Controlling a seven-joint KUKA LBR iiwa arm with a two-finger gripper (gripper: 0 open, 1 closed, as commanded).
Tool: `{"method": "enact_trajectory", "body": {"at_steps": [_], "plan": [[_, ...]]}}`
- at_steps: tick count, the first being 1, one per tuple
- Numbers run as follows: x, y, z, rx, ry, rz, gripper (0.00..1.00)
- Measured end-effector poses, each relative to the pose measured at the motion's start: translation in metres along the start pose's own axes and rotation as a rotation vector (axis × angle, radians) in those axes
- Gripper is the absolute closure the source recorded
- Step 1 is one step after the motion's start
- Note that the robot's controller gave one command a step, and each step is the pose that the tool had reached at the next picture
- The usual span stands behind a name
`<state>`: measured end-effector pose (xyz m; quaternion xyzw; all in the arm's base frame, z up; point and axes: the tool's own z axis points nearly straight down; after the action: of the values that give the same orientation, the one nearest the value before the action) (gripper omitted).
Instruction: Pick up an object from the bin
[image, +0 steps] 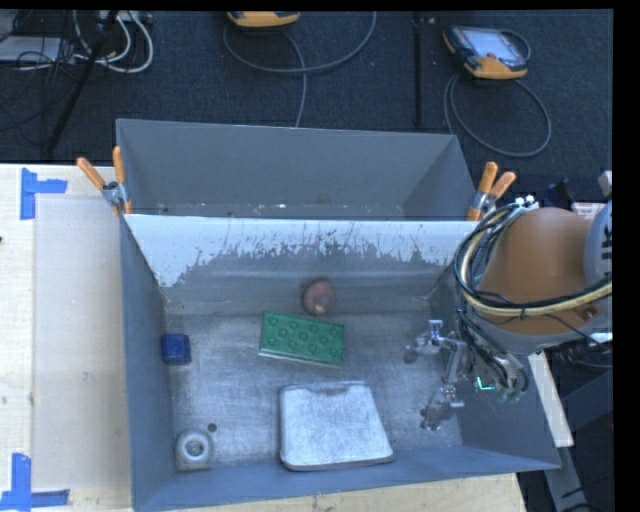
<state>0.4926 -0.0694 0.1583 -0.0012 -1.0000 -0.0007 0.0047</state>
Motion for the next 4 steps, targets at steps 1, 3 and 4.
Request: {"method": "enact_trajectory", "body": {"at_steps": [1, 3, 4], "plan": [[-0.049, 0.049, 0.088, 0.002, -0.011, 0.112, 0.00], [-0.121, 0.146, 0.083, 0.001, -0.019, 0.228, 0.00], [-0.122, 0.147, 0.082, 0.000, -0.021, 0.224, 1.00]]}}
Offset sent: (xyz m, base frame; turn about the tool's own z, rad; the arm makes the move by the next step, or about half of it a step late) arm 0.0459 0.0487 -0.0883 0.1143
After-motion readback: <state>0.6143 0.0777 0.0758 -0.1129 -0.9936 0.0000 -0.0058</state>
